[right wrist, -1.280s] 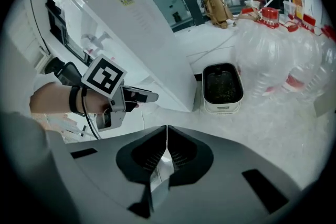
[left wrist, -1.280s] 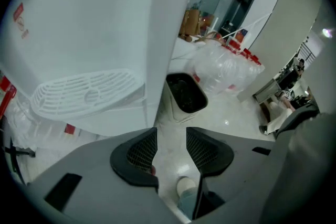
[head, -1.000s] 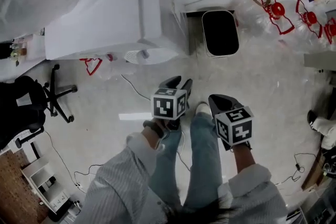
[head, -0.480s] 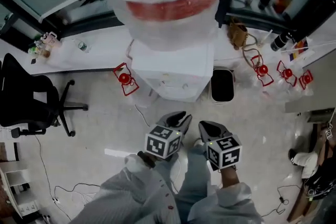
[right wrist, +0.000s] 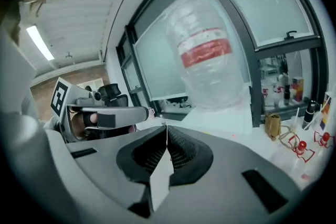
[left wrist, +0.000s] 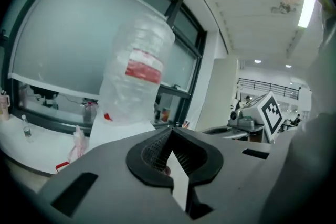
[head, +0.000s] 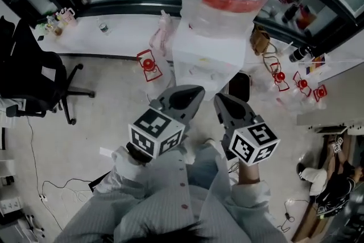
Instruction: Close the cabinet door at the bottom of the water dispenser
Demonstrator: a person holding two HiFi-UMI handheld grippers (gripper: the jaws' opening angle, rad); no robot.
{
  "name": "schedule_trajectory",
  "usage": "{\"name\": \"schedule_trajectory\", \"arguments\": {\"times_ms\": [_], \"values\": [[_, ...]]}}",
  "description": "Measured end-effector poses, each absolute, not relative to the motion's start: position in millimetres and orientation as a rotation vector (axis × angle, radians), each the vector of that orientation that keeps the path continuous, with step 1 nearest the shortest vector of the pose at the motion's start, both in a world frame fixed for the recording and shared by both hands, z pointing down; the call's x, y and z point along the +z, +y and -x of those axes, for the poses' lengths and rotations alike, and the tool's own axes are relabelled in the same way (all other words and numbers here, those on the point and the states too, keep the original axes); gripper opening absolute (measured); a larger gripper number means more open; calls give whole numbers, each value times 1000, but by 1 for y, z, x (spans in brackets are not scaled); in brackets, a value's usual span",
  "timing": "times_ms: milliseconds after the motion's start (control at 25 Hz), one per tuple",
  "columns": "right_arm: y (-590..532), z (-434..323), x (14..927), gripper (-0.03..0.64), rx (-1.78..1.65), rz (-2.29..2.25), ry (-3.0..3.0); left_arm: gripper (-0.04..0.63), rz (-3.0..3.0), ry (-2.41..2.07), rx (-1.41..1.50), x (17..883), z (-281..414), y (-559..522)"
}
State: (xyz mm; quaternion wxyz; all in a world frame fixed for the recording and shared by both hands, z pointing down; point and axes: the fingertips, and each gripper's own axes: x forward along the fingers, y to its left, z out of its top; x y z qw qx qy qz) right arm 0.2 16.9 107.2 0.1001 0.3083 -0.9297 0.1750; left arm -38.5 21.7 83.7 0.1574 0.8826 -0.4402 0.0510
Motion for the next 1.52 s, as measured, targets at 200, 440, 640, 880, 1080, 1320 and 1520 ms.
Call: {"name": "schedule_trajectory", "arguments": {"times_ms": [200,440,640,880,1080,1320,1520], "values": [[41,35,70,14,363,-862,-2790,11,-2498,-1292,77,57,68,50],[59,60,48,14,317,-820,-2828,11,-2498,-1320,26,45,88,56],[61,64,40,14,323,-797,-2842,11,-2525,-1296,46,41,83,58],[60,69,45,14,310,-820,-2822,11,-2548,-1275,57,44,80,56],[58,71,48,14,319,-822,-2817,11,-2536,-1287,63,47,84,54],[60,71,50,14,342,-811,-2826,11,-2534,-1282,90,45,86,53],[60,71,53,14,355,-801,-2826,11,-2562,-1312,94,37,91,47]]}}
